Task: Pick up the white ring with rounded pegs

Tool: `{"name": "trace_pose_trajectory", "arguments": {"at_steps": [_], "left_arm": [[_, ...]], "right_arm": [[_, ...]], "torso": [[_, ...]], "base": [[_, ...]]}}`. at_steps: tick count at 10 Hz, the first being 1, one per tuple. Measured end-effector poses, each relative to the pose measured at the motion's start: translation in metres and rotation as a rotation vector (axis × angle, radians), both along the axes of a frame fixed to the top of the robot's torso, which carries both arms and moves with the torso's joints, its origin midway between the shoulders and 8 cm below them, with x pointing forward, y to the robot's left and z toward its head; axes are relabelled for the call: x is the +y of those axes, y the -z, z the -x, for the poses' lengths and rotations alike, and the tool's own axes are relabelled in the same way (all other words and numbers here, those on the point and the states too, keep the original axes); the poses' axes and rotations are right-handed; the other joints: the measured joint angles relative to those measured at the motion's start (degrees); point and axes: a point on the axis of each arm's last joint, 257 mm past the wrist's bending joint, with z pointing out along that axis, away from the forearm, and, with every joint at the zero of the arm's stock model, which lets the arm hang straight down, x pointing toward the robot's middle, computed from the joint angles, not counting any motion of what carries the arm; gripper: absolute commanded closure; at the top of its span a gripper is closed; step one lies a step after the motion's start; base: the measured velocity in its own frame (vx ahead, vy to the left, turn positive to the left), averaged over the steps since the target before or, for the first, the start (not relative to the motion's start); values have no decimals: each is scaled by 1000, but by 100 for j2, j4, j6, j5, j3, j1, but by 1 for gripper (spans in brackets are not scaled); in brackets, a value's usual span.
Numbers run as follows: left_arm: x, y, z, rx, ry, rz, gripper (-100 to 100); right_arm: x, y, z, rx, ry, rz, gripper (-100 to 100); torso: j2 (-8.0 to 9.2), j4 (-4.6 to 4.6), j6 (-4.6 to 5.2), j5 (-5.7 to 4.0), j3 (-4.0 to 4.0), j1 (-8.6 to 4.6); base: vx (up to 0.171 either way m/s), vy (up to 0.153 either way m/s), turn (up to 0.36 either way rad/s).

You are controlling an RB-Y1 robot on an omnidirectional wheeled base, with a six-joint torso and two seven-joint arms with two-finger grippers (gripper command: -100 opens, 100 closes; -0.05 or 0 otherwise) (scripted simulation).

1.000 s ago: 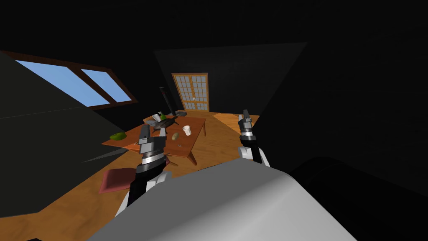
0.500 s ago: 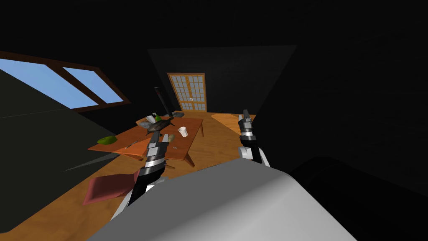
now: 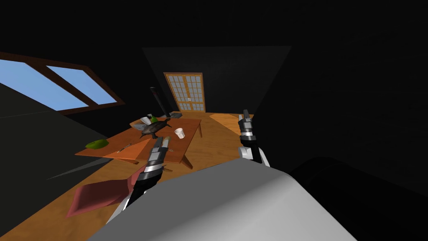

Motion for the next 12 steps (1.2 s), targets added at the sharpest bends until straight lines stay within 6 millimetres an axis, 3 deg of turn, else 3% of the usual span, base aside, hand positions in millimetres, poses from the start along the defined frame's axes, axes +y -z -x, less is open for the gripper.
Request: {"name": "trace_pose_trajectory", "arguments": {"at_steps": [3, 12], "left_arm": [[10, 30, 4, 59, -8, -44, -100], [70, 123, 32, 274, -43, -181, -100]], "right_arm": [[0, 0, 0, 0, 0, 0, 0], [0, 0, 0, 0, 0, 0, 0]], "torso": [[-3, -1, -1, -1, -2, -1], [-14, -3, -1, 0, -8, 3]], "base": [[41, -47, -49], [58, -36, -38]]}}
